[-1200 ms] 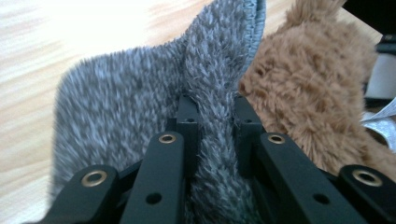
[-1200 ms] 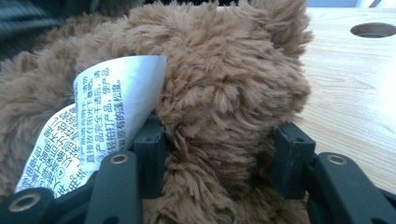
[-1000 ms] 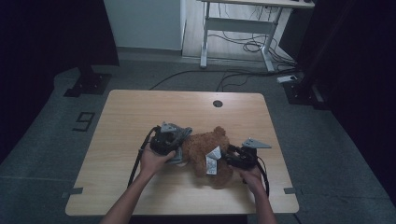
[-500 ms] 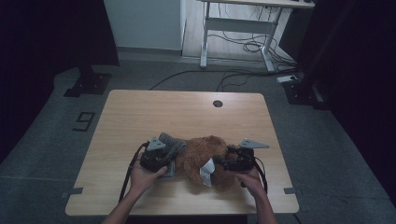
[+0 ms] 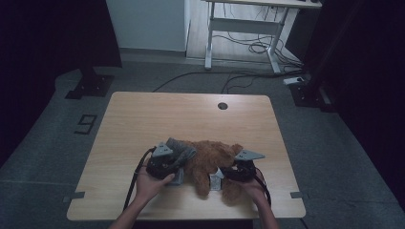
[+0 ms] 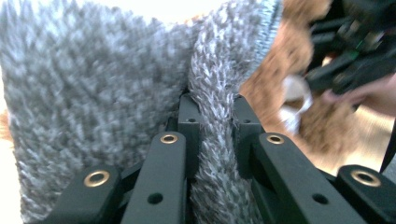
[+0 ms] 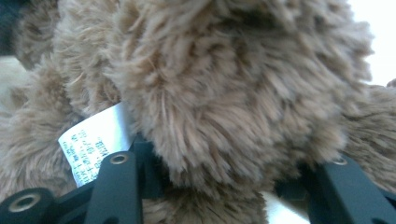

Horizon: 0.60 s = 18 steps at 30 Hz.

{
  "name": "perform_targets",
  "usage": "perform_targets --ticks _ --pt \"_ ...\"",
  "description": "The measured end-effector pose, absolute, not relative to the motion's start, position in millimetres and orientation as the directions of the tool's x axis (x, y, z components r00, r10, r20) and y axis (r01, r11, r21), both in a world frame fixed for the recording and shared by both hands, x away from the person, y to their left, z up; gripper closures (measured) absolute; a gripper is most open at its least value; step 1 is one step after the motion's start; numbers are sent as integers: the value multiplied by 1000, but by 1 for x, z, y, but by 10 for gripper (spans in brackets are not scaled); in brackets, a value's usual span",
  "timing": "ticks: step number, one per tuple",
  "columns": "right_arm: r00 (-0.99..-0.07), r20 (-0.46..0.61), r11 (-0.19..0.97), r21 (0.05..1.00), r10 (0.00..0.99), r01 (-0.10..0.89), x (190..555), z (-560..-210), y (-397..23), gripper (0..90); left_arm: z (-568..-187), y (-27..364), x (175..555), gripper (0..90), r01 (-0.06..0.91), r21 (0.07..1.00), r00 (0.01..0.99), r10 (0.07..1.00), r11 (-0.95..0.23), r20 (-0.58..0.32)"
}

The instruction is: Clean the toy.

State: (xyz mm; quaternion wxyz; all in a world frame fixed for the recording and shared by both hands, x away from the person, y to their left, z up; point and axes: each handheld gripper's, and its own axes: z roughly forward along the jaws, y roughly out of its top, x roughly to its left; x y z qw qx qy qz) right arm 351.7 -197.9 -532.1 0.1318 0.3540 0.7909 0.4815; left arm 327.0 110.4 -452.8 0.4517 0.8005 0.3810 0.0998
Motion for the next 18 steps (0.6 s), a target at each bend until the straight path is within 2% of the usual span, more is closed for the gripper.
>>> perform_targets --ticks 7,11,13,18 --pt "-718 76 295 877 692 378 355 -536 -195 513 -423 50 356 779 482 814 722 673 -323 -160" --pt "-737 68 303 883 673 358 352 -537 -198 514 -429 13 371 778 495 777 728 674 -387 -128" --pt "-739 75 297 885 669 359 352 -537 -200 513 -438 3 374 776 497 754 725 684 -430 -87" --pt "-742 102 288 880 662 377 353 -539 -203 512 -442 12 374 777 495 758 714 696 -424 -76"
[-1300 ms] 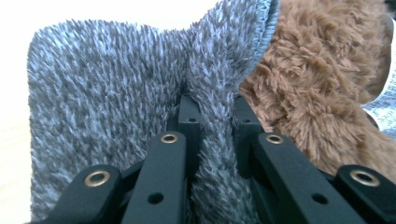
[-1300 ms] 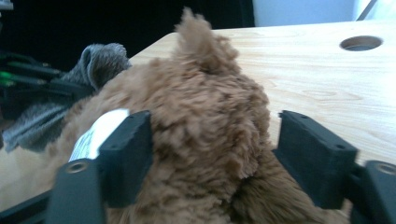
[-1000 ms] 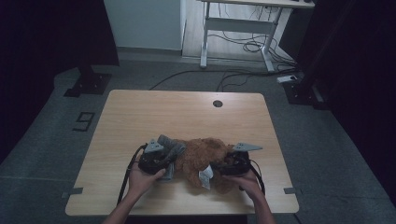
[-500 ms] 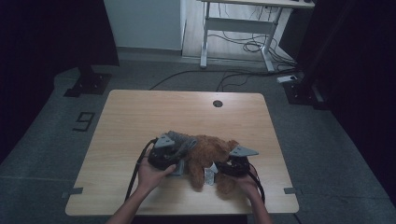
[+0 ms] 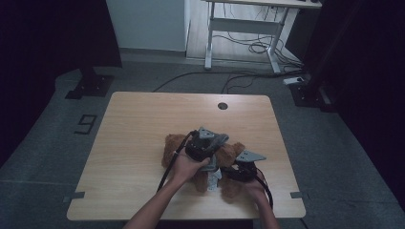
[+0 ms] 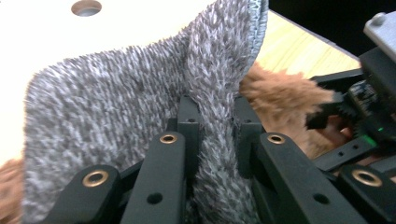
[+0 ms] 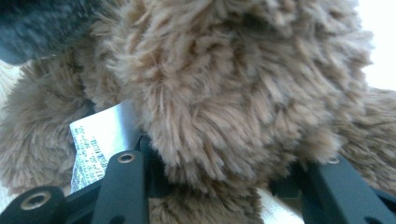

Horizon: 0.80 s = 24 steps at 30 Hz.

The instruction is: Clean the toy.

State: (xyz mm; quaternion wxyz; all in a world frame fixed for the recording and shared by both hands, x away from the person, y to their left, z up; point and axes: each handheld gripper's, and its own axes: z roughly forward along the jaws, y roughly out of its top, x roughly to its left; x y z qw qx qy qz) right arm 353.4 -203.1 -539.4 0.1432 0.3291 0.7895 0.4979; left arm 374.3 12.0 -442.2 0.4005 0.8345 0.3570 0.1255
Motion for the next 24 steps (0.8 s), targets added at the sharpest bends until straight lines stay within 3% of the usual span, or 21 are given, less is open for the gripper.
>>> perform_targets --ticks 4,6,14,24 --pt "-739 104 283 881 665 378 353 -540 -203 512 -440 32 375 778 485 741 674 738 -465 23" --pt "-737 108 278 882 667 380 352 -540 -203 513 -440 47 376 778 495 737 657 754 -460 30" --pt "-736 119 267 884 666 384 352 -541 -204 513 -432 96 372 779 509 760 608 794 -404 15" --pt "-738 122 266 884 663 385 351 -541 -203 512 -457 141 372 780 572 746 527 850 -342 -14"
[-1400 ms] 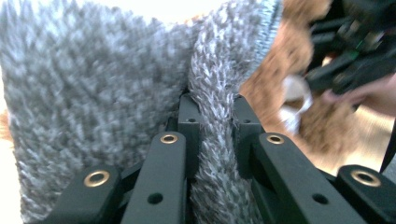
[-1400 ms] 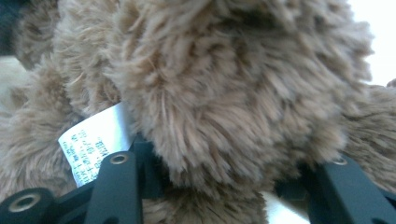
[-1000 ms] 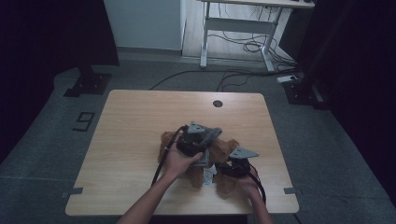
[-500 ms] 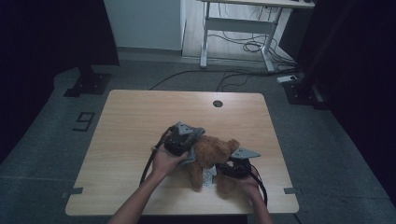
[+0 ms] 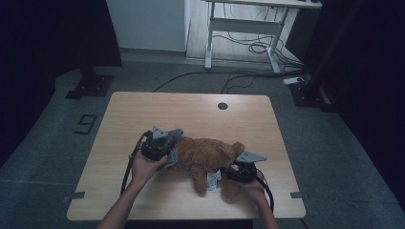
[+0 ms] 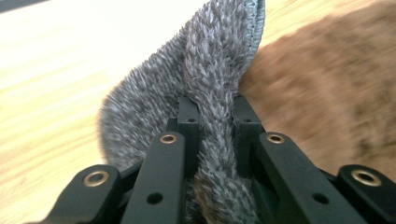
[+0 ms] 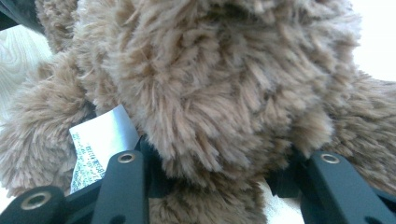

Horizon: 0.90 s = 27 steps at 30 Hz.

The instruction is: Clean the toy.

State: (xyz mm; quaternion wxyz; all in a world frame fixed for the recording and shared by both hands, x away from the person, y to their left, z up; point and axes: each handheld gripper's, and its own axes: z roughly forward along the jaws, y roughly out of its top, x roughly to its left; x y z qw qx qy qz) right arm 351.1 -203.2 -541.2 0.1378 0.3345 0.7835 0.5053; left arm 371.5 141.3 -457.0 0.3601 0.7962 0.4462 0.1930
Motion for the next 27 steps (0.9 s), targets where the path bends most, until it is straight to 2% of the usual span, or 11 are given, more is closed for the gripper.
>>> perform_targets --ticks 8,12,14,19,23,27 --pt "-737 128 262 883 664 389 352 -542 -204 512 -475 164 380 781 651 700 500 860 -295 -102" --pt "-737 132 259 883 663 391 352 -542 -205 512 -453 163 376 781 621 740 524 839 -257 -148" --pt "-737 138 255 883 662 394 353 -542 -205 512 -441 154 373 780 593 759 548 826 -269 -135" --pt "-733 143 250 882 665 399 353 -542 -205 512 -414 96 369 779 517 792 646 755 -325 -112" --pt "-737 142 255 881 661 399 353 -542 -205 512 -407 42 370 779 480 799 712 693 -363 -113" --pt "-737 136 258 882 661 394 352 -542 -205 512 -411 -17 372 778 455 769 769 633 -450 -84"
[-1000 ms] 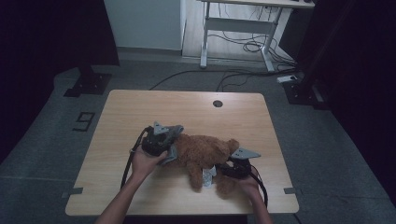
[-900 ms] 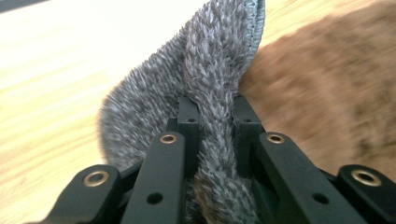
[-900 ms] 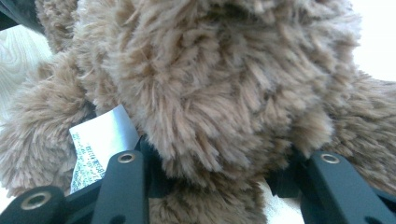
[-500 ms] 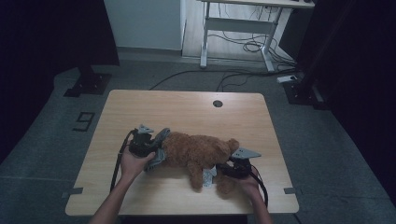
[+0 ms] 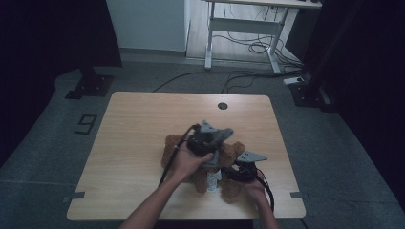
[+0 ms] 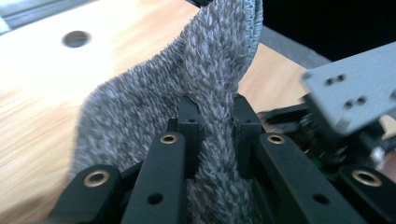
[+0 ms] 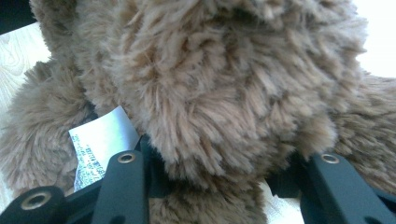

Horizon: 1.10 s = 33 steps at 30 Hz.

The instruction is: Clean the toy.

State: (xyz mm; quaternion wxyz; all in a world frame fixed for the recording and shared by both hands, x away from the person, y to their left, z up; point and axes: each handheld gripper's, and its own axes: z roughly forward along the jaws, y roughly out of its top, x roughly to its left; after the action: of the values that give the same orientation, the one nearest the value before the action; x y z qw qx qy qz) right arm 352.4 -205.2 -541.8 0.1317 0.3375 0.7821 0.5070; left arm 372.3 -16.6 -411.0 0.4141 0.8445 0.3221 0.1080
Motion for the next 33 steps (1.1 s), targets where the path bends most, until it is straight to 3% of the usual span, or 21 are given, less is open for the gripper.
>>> perform_targets --ticks 4,8,11,16,24,33 --pt "-738 130 264 881 663 392 352 -542 -205 513 -429 -45 372 778 444 727 779 626 -524 -25" --pt "-735 144 264 874 663 409 353 -542 -205 513 -441 -35 376 778 469 727 765 642 -500 -52" --pt "-733 139 263 876 666 405 352 -542 -205 513 -437 -23 378 781 480 719 732 681 -502 -13" --pt "-732 151 254 875 664 411 352 -543 -206 512 -432 19 385 782 512 713 669 743 -479 19" --pt "-735 154 251 877 661 409 353 -543 -206 512 -431 101 380 781 549 770 583 809 -325 -74" --pt "-732 164 246 874 662 418 353 -543 -207 513 -452 144 372 783 591 750 514 855 -297 -66"
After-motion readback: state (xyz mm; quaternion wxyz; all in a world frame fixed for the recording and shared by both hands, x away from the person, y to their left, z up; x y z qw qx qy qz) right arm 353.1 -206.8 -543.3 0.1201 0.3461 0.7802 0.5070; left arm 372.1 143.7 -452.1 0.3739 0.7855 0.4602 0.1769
